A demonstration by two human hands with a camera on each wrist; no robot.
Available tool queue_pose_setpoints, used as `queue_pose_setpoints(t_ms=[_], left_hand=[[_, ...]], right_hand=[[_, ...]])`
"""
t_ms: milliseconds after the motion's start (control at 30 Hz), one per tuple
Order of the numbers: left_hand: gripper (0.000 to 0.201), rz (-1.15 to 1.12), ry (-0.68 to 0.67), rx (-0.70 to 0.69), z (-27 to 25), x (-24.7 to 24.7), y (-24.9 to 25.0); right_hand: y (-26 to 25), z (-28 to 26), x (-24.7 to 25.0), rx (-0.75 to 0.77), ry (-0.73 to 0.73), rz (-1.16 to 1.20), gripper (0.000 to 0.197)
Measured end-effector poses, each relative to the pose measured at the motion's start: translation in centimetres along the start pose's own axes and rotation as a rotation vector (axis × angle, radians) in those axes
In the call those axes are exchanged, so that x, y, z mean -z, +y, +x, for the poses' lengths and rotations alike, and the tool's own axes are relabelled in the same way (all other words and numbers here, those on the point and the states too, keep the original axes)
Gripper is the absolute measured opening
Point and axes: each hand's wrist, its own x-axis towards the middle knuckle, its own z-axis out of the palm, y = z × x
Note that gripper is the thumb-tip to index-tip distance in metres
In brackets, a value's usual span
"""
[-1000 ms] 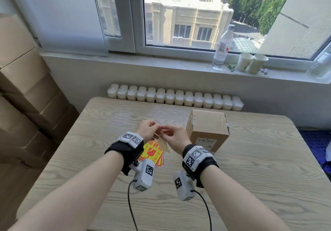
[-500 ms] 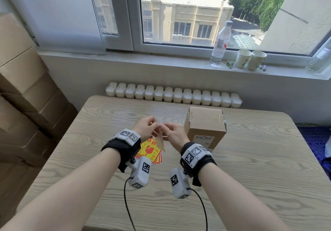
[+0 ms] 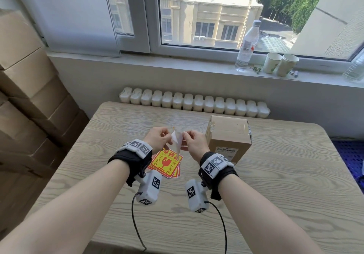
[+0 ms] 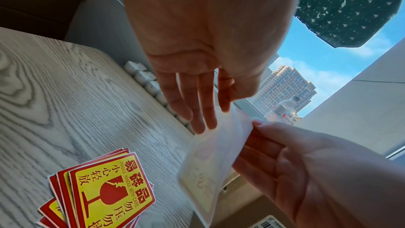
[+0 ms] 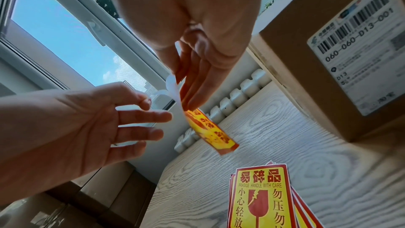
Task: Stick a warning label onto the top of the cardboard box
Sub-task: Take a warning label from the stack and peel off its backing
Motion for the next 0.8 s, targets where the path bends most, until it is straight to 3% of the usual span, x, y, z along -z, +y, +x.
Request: queue_pose_setpoints(t_ms=[267,600,800], left_hand=[[0.027,-0.019,0.048,0.008,0.11,-0.36,-0.13],[0.021,-0.079,0.028,0.022,0.12,-0.07,0.09],[0.019,-0.059,0.053,0.016,-0.01,-0.02,-0.71]], right_hand=[[-0.33,-0.16,-0.75,-0.035,-0.106,0.143,0.022],[-0.41,-0.31,-0.70,0.031,-0.064,0.012,0.016],[-0.40,-0.23,-0.47,0.017,-0.035,0.060,0.017]])
